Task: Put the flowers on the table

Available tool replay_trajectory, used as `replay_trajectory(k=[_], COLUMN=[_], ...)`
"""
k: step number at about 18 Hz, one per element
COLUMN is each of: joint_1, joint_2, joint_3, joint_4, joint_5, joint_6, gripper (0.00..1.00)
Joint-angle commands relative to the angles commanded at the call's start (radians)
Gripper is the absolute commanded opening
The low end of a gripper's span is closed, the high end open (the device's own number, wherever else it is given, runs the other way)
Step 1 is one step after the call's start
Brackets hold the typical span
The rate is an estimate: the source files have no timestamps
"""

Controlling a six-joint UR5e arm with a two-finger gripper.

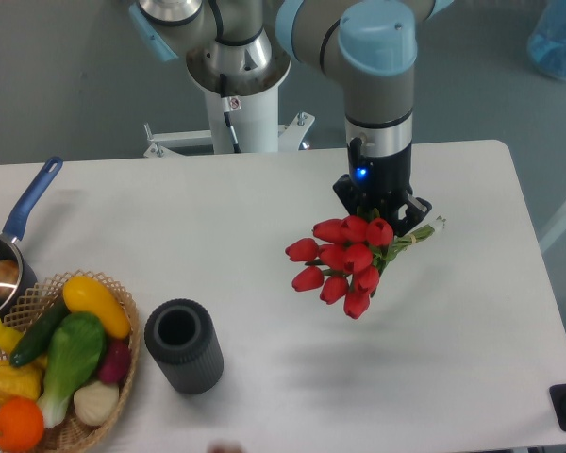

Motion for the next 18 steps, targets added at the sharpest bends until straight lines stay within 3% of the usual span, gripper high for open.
replay_trajectory(k=[10,11,13,15,18], joint_1=[-0.069,-0.072,-0.083,-0.084,-0.084], joint_2=[-0.109,-0.11,-0.117,-0.115,-0.114], joint_3=[-0.006,-0.008,-0.008,-0.018,-0.034], joint_4=[0.02,0.021,0.023,0.029,0.044], joint_5=[0.006,0.003,0.002,0.002,0.003], joint_6=[-0.077,-0.075,-0.077,-0.072,-0.069], gripper=[0.21,0.27,0.5,1.0,1.0])
